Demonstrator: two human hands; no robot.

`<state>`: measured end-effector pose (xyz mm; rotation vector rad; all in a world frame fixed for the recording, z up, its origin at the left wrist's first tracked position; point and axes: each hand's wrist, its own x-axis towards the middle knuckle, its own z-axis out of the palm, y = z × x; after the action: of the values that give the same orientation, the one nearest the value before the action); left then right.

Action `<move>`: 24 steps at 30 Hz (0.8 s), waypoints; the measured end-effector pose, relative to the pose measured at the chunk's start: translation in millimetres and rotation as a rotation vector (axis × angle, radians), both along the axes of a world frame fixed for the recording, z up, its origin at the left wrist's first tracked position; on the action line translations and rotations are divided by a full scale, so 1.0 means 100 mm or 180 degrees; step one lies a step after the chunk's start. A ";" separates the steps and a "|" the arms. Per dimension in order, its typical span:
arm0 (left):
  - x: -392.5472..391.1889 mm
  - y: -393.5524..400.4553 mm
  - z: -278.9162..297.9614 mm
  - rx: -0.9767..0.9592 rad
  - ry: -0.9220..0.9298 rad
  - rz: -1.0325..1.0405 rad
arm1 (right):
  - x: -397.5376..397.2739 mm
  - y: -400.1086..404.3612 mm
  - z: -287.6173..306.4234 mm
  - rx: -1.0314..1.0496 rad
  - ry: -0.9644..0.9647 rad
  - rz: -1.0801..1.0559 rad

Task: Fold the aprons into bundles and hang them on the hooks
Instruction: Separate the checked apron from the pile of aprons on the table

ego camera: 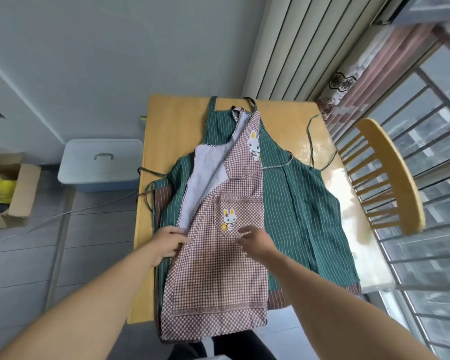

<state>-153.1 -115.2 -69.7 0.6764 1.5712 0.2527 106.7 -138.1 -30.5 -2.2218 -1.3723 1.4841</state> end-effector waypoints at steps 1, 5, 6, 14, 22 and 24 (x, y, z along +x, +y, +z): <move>0.06 0.06 0.00 0.0151 0.0092 0.0104 | 0.00 0.09 0.02 0.0100 -0.0047 0.0002; 0.44 0.51 -0.04 0.0736 0.0652 -0.0215 | 0.11 0.71 -0.02 0.0510 -0.0424 0.0147; 0.53 0.60 -0.06 0.0869 0.0745 -0.0313 | 0.13 0.84 -0.03 0.0633 -0.0590 0.0242; 0.82 1.57 -0.22 0.1661 0.1510 0.0781 | 0.45 1.88 -0.37 0.1237 -0.2069 0.1730; 0.70 2.52 -0.10 -0.0117 0.0452 0.0839 | 0.42 2.27 -0.47 0.1715 -0.1663 0.1514; 0.71 2.61 0.05 -0.0684 -0.0519 0.0623 | 0.39 2.36 -0.36 0.1612 -0.0814 0.1061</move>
<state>-82.3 146.3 -64.7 0.3269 1.4826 0.2724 145.2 98.0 -66.9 -1.9637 -2.0076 0.7985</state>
